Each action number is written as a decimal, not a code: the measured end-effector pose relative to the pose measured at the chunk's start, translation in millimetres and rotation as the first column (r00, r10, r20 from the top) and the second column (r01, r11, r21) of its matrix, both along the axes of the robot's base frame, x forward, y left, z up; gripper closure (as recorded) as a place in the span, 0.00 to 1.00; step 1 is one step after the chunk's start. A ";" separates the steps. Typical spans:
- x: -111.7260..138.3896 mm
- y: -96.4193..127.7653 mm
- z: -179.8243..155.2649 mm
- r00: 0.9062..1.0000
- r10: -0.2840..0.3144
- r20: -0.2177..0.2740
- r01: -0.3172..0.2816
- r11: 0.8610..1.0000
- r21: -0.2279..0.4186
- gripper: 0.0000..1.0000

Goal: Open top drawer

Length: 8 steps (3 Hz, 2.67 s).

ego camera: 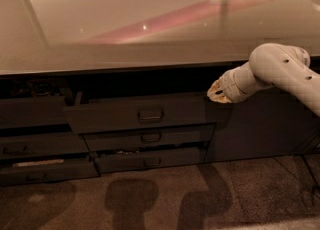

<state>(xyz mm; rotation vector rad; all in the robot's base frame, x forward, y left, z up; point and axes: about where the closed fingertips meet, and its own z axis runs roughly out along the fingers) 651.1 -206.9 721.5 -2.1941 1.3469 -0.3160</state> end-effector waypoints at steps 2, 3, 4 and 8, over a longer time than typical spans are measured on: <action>44.4 -12.3 -3.2 0.999 -0.050 -0.020 0.049 0.997 -0.055 1.00; 55.1 -23.4 -23.9 0.993 -0.090 -0.073 0.084 0.993 -0.079 1.00; 63.2 -38.6 -46.4 0.983 -0.124 -0.135 0.113 0.990 -0.087 1.00; 58.4 -0.6 -55.9 0.988 -0.067 -0.137 0.043 0.985 -0.169 1.00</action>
Offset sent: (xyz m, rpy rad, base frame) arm 0.0689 -0.0215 0.0000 -0.0885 0.0244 -0.0791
